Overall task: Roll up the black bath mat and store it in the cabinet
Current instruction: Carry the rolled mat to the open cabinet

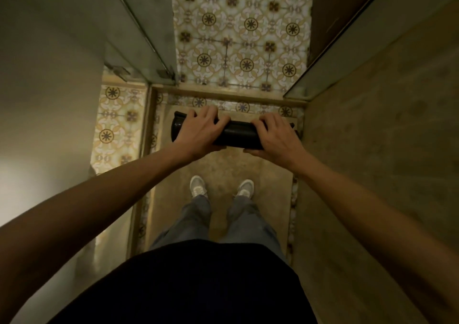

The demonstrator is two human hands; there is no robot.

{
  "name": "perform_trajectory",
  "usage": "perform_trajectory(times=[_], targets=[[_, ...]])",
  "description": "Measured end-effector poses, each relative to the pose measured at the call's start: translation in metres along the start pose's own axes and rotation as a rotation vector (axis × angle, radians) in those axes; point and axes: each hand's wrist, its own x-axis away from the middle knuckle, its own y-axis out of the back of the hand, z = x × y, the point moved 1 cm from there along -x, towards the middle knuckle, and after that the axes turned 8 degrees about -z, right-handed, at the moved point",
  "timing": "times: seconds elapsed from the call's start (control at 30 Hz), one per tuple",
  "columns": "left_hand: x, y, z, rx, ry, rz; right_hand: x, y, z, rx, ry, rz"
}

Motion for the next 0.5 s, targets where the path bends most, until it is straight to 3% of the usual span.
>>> perform_trajectory(times=[0.5], targets=[[-0.049, 0.052, -0.016, 0.002, 0.039, -0.099, -0.019, 0.057, -0.066, -0.008, 0.072, -0.032]])
